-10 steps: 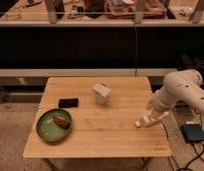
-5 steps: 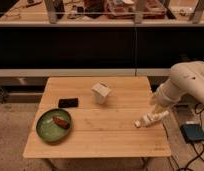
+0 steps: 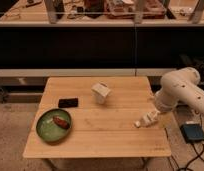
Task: Place the bottle in the ceramic bowl
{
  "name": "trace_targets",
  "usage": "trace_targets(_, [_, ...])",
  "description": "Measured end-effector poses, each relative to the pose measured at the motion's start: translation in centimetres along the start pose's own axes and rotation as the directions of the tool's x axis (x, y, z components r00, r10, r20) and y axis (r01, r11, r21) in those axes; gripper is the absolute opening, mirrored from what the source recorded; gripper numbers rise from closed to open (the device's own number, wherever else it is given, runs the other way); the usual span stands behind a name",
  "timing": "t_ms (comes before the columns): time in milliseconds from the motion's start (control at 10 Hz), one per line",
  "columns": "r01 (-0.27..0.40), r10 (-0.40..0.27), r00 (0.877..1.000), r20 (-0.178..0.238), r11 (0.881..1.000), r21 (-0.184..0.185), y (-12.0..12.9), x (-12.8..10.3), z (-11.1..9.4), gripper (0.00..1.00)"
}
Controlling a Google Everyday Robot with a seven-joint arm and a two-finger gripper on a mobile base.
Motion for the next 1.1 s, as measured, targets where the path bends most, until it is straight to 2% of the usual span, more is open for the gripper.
trace_targets(200, [0.017,-0.018,0.999,-0.032,1.000,-0.013,0.5,0.2,3.3,0.80])
trace_targets(300, [0.022,-0.023,0.999,-0.044,1.000,-0.012,0.5,0.2,4.2,0.80])
trace_targets(600, [0.023,-0.024,0.999,-0.049,1.000,-0.006,0.5,1.1,5.4,0.80])
trace_targets(1100, [0.072,-0.074,0.997,0.037,0.995,0.063,-0.4,1.5,5.6,0.80])
